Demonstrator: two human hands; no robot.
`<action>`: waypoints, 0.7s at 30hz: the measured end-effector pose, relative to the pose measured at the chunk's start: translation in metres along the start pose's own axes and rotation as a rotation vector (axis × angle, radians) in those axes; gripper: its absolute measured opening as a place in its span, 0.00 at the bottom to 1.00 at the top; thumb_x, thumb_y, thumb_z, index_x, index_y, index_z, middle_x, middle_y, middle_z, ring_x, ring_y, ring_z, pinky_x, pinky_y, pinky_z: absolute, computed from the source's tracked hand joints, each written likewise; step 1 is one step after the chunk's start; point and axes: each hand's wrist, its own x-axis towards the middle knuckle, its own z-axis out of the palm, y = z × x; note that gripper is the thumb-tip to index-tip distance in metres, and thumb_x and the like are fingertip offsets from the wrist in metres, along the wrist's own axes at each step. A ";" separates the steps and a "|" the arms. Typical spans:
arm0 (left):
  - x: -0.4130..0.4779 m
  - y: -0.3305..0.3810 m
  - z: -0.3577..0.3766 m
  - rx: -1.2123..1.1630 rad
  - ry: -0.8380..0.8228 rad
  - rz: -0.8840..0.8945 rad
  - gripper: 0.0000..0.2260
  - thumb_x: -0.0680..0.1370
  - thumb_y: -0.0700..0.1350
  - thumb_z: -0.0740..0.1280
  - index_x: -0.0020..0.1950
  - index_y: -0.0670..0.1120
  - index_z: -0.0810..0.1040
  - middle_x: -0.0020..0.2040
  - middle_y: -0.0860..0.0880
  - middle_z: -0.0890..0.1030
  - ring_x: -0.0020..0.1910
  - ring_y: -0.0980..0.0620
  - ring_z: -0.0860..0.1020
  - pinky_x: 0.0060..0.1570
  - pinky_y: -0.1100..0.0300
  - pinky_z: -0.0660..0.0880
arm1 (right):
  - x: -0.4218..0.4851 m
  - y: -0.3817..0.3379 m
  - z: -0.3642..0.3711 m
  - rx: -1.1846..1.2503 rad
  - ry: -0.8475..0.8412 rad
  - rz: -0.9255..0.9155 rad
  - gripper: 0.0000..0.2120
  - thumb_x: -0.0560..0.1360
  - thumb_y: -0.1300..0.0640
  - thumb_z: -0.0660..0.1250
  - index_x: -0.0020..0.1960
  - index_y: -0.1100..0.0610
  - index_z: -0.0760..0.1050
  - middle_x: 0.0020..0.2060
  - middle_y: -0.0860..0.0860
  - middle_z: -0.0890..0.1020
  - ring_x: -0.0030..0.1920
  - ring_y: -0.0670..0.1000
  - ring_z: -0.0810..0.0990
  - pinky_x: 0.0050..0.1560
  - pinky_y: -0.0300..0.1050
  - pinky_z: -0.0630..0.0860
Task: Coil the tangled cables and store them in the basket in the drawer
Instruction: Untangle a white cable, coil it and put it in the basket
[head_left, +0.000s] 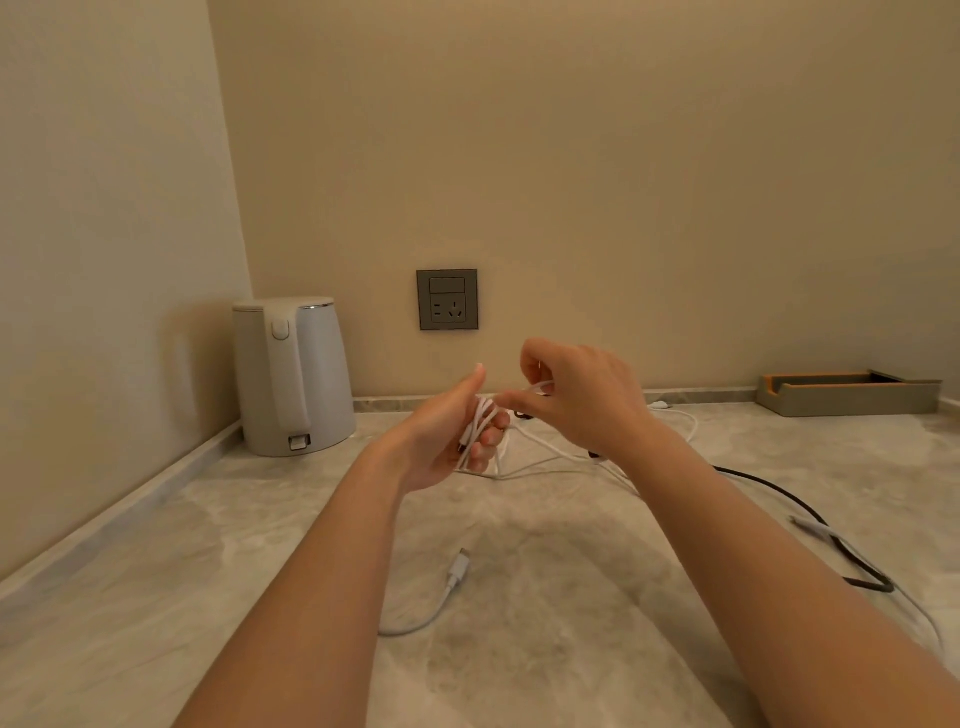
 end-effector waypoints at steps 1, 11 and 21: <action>0.000 0.000 0.000 0.006 -0.034 -0.012 0.27 0.81 0.62 0.45 0.36 0.44 0.68 0.24 0.52 0.66 0.21 0.56 0.62 0.23 0.65 0.62 | 0.000 0.002 0.002 0.007 0.017 0.006 0.21 0.70 0.35 0.66 0.40 0.53 0.66 0.30 0.44 0.71 0.34 0.50 0.71 0.34 0.45 0.67; -0.005 0.002 -0.002 0.018 -0.258 0.043 0.15 0.77 0.52 0.58 0.35 0.45 0.67 0.19 0.56 0.61 0.17 0.61 0.57 0.18 0.68 0.54 | 0.003 0.011 0.016 0.699 -0.160 0.155 0.09 0.74 0.53 0.70 0.42 0.57 0.74 0.27 0.46 0.70 0.27 0.40 0.66 0.30 0.32 0.64; 0.005 -0.004 -0.008 0.039 0.103 0.096 0.19 0.84 0.46 0.53 0.33 0.45 0.65 0.19 0.54 0.60 0.17 0.59 0.56 0.17 0.68 0.55 | -0.003 0.024 0.008 1.534 -0.526 1.002 0.21 0.72 0.42 0.68 0.44 0.61 0.77 0.44 0.57 0.83 0.43 0.55 0.83 0.49 0.48 0.78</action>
